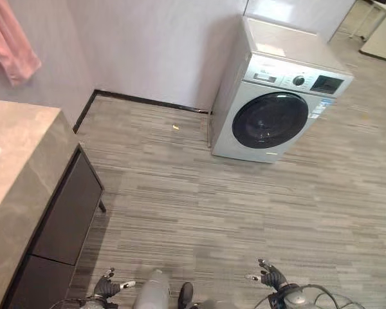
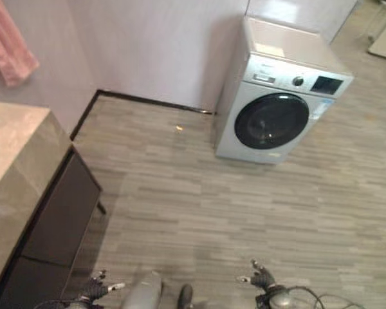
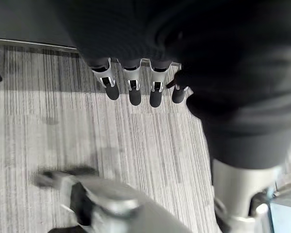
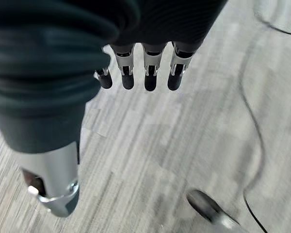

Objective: Put brush and paste in cup on sink, flatten towel.

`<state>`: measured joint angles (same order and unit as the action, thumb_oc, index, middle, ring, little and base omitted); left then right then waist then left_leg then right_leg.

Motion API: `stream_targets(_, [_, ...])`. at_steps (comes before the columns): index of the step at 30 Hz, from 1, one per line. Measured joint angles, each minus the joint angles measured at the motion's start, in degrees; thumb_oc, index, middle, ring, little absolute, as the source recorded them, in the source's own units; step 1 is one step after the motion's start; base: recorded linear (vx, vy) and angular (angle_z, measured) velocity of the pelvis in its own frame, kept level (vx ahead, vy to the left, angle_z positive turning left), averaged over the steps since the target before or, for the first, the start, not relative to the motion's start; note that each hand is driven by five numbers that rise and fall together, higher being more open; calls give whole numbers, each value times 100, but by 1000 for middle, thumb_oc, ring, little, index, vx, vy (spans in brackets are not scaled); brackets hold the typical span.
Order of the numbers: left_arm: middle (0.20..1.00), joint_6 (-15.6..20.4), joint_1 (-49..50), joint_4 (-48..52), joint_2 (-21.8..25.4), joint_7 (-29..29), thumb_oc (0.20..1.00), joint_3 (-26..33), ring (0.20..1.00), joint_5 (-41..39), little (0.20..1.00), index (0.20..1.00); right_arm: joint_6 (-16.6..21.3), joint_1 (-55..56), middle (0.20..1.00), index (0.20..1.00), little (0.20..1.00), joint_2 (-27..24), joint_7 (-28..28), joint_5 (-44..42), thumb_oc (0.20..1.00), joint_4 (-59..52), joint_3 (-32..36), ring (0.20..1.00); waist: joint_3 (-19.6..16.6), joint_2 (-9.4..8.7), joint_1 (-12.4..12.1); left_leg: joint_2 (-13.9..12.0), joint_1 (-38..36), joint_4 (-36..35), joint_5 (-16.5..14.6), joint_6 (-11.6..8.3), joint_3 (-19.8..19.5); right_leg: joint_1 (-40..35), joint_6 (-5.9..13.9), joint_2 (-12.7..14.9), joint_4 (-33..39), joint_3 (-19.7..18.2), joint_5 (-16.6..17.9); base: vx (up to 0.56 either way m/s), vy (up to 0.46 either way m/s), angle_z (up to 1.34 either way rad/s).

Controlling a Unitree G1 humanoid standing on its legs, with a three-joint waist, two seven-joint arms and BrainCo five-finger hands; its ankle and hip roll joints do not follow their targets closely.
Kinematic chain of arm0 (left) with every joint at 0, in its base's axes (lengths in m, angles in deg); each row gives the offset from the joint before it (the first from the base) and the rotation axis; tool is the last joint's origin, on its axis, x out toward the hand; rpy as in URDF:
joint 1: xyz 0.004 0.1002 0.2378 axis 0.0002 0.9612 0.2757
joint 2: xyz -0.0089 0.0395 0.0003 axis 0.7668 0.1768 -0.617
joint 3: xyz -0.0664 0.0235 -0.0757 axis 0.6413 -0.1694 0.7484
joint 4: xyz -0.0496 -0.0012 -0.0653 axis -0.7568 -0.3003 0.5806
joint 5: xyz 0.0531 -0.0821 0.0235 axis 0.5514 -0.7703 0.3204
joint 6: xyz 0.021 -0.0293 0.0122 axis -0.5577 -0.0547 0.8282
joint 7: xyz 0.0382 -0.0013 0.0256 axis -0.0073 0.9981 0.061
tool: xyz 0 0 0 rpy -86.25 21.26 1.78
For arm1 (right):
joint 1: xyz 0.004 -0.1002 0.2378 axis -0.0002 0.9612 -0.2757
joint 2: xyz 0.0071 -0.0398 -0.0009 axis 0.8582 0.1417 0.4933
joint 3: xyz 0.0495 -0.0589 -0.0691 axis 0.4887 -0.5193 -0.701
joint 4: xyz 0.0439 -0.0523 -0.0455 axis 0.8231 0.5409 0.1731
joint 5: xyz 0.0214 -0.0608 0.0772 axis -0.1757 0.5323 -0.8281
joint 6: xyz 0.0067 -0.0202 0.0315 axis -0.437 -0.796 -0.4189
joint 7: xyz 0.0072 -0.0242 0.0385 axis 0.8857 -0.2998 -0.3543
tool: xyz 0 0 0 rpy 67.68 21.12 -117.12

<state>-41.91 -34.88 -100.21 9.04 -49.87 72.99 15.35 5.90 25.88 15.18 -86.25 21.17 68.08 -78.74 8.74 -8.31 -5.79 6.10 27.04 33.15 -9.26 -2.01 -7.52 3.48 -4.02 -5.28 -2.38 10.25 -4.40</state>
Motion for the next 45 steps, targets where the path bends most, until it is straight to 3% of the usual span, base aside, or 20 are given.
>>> stream_targets(3, [1000, 48, -38, -128, -195, 27, 1000, 224, 1000, 184, 1000, 1000, -9, -267, 1000, 1000, 1000, -5, 5, 108, 1000, 196, 26, 1000, 139, 158, -201, 192, -261, -2736, 463, 323, 648, -588, 228, -11, 617, -187, -4, 452, 126, -28])
stream_targets(5, [1000, 41, -44, -330, -231, 46, 1000, 224, 1000, 242, 1000, 1000, -7, -278, 1000, 1000, 1000, -7, 11, 181, 1000, 218, -66, 1000, 161, 366, -352, 81, -198, -3440, 774, 172, 651, -910, 355, -242, 719, -267, -176, 408, 154, -35])
stream_targets(7, [1000, 27, 283, -303, -146, 80, 1000, 271, 1000, 281, 1000, 1000, 0, -172, 1000, 1000, 1000, 128, -26, 342, 1000, 278, -204, 1000, 142, 341, -521, 126, -247, -2812, 1180, 631, 174, -1366, 367, -401, 422, -504, -380, 420, 225, -60])
stream_targets(8, [1000, 25, 431, -297, -144, 84, 1000, 265, 1000, 284, 1000, 1000, 9, -31, 1000, 1000, 1000, 142, -27, 344, 1000, 203, -207, 1000, 37, 341, -548, 31, -472, -2640, 1162, 678, 196, -1528, 420, -492, 316, -505, -414, 211, 155, -55])
stream_targets(11, [1000, 23, 436, -281, -51, 75, 1000, 391, 1000, 332, 1000, 1000, 26, 215, 1000, 1000, 1000, 388, -25, 342, 1000, 196, -184, 1000, -160, -224, -591, 24, -904, -2738, 1691, 869, 209, -1281, 892, -291, -940, -429, -788, 235, 239, -31])
stream_targets(15, [1000, 40, 3, -238, -64, 71, 1000, 381, 1000, 391, 1000, 1000, 20, 363, 1000, 1000, 1000, 436, -8, 333, 1000, 14, -32, 1000, -189, -306, -424, 112, -1544, -2580, 1139, 1107, 192, -473, 1236, 267, -3165, -19, -770, 242, 293, -4])
stream_targets(18, [1000, 47, -342, -171, 4, 101, 1000, -42, 1000, 613, 1000, 1000, 30, 405, 1000, 1000, 1000, 457, -18, 334, 1000, -180, -94, 1000, -108, -84, -272, 211, -1923, -2197, 708, 1115, -133, 414, 1316, 731, -4675, 20, -432, 185, 210, 48])
stream_targets(19, [1000, 46, -330, -141, -23, 118, 1000, -47, 1000, 671, 1000, 1000, 26, 400, 1000, 1000, 1000, 445, -18, 334, 1000, -187, -163, 1000, -128, 1, -310, 184, -1987, -2153, 656, 1139, -233, 589, 1321, 734, -4584, 9, -447, 241, 150, 45])
stream_targets(23, [1000, 3, -323, -361, -22, 128, 1000, -13, 1000, 715, 1000, 1000, 43, 345, 1000, 1000, 1000, 350, -28, 336, 1000, -443, -262, 1000, -39, 213, -276, 122, -2196, -2254, 502, 1081, -631, 1070, 1134, 750, -3858, 125, -618, 157, -1, 31])
stream_targets(25, [1000, 7, -275, -567, -24, 221, 1000, -7, 1000, 827, 1000, 1000, 59, 320, 1000, 1000, 1000, 270, -29, 337, 1000, -554, -318, 1000, -44, 221, -299, 135, -2438, -2334, 370, 861, -803, 1275, 1155, 796, -2042, 423, -509, 237, -39, 39])
stream_targets(28, [1000, 7, -357, -811, -44, 243, 1000, -23, 1000, 843, 1000, 1000, 54, 289, 1000, 1000, 1000, 268, -27, 339, 1000, -492, -342, 1000, -17, 124, -253, 171, -2638, -2373, 272, 751, -1264, 1740, 1176, 655, -672, -230, 295, 285, -81, 76])
stream_targets(30, [1000, 17, -337, -809, -50, 244, 1000, -35, 1000, 844, 1000, 1000, 54, 327, 1000, 1000, 1000, 261, -25, 340, 1000, -473, -334, 1000, -16, 101, -242, 186, -2825, -2349, 192, 635, -1639, 1727, 1191, 469, -303, -662, 479, 279, -142, 102])
stream_targets(33, [1000, 48, -284, -829, -113, 254, 1000, -74, 1000, 853, 1000, 1000, 59, 506, 1000, 1000, 1000, 256, -36, 341, 1000, -464, -319, 1000, -73, 7, -167, 280, -3137, -2381, 81, 494, -2180, 1219, 688, 234, -107, -320, 859, 370, -262, 171])
stream_targets(34, [1000, 47, -56, -836, -57, 293, 1000, -62, 1000, 849, 1000, 1000, 64, 540, 1000, 1000, 1000, 254, -43, 338, 1000, -499, -319, 1000, -237, -226, -200, 458, -3104, -2400, 18, 398, -2187, 1007, 241, 242, -9, -11, 1323, 195, -168, 79])
stream_targets(35, [1000, 43, 8, -910, -78, 304, 1000, -57, 1000, 845, 1000, 1000, 68, 516, 1000, 1000, 1000, 225, -41, 335, 1000, -466, -316, 1000, -309, -315, -285, 495, -3103, -2394, -64, 365, -2184, 897, -98, 249, 132, 59, 1166, 304, -219, 52])
stream_targets(37, [1000, 46, 90, -1012, -172, 298, 1000, -49, 1000, 848, 1000, 1000, 133, 348, 1000, 1000, 1000, 186, -19, 316, 1000, -480, -265, 1000, -311, -231, -261, 579, -2657, -1649, -438, 282, -2330, 819, -189, 263, 381, 118, 1141, 244, -156, 35])
stream_targets(40, [1000, 37, 21, -1050, -241, 319, 1000, -59, 1000, 845, 1000, 1000, 127, 313, 1000, 1000, 1000, 179, -28, 307, 1000, -496, -302, 1000, -326, -99, -277, 220, -2716, -1538, -722, -73, -2355, 598, -250, 109, 395, 353, 894, 209, -127, 49])
stream_targets(43, [1000, 36, -145, -789, -324, 324, 1000, -303, 1000, 844, 1000, 1000, 158, 239, 1000, 1000, 1000, 59, -17, 276, 1000, -613, -341, 1000, -321, 23, -299, 434, -2211, -389, -428, -530, -1523, 226, -93, 232, 603, 613, 745, 134, -43, 78])
stream_targets(44, [1000, 31, -288, -658, -335, 322, 1000, -317, 1000, 834, 1000, 1000, 158, 185, 1000, 1000, 1000, -26, 4, 274, 1000, -581, -310, 1000, -296, 35, -314, 560, -1346, 856, -61, -791, -801, 207, -113, 405, 673, 625, 590, 206, 66, 66])
stream_targets(45, [1000, 43, -570, -498, -319, 332, 1000, -300, 1000, 826, 1000, 1000, 132, 110, 1000, 1000, 1000, -81, 8, 275, 1000, -479, -291, 1000, -61, 106, -363, 301, -539, 1069, -313, -137, -45, 104, -167, 540, 744, 747, 524, 217, 130, 101])
